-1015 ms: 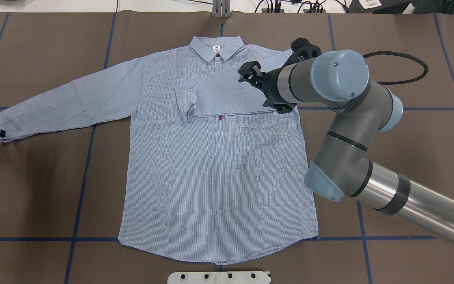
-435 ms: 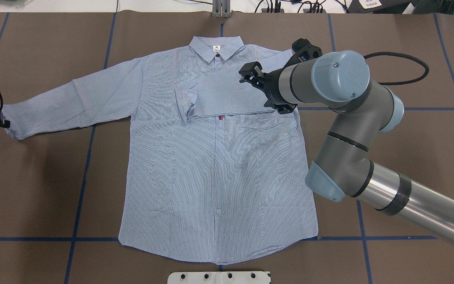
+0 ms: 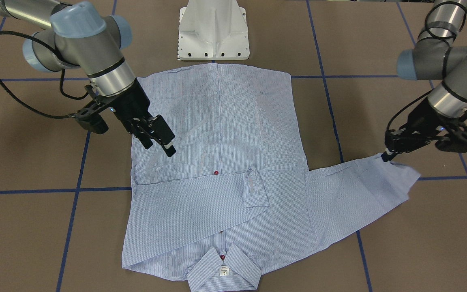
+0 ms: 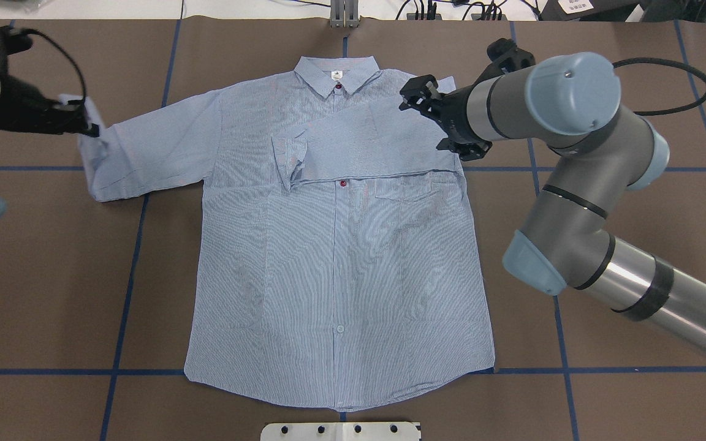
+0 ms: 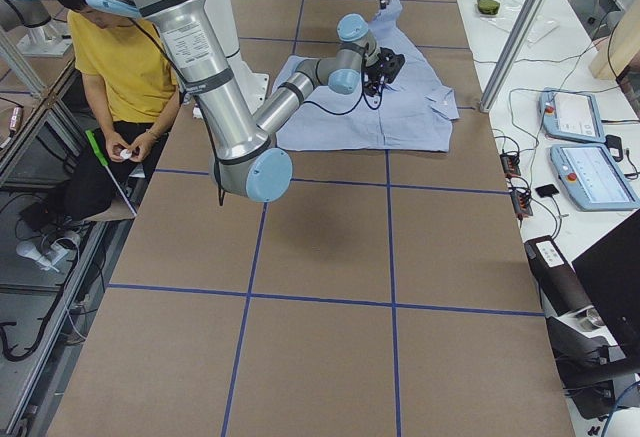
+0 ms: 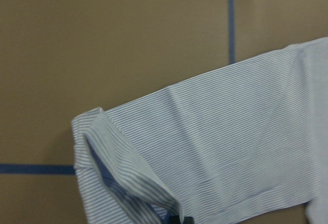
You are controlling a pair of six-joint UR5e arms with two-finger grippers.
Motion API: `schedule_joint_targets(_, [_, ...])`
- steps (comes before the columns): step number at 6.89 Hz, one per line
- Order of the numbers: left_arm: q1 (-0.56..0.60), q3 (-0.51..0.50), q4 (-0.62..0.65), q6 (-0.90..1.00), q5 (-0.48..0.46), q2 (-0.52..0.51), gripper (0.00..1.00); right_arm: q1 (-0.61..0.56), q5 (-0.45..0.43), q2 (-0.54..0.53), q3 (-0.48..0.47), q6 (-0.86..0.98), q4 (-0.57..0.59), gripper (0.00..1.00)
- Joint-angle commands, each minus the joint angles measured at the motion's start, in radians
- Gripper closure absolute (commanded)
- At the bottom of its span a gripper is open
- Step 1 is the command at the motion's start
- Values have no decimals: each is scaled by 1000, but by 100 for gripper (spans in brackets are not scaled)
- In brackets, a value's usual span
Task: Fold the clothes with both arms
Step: 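Fold the other sleeve across the shirt front with the left gripper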
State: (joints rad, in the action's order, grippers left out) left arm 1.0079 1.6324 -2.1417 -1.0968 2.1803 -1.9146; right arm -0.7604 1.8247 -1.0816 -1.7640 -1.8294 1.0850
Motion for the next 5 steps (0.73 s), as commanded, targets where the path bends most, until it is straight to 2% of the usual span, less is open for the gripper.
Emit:
schedule_joint_targets(1, [-174, -21, 209, -230, -109, -296, 100, -176, 217, -134, -37, 179, -10, 1])
schedule_joint_targets(2, [-234, -116, 209, -336, -147, -434, 100, -265, 320, -188, -37, 284, -11, 1])
schedule_joint_targets(3, [-291, -234, 204, -426, -199, -571, 100, -327, 381, -237, -35, 376, -11, 1])
schedule_joint_targets(5, [-380, -291, 107, -533, -299, -621, 100, -344, 384, -265, -28, 444, -11, 1])
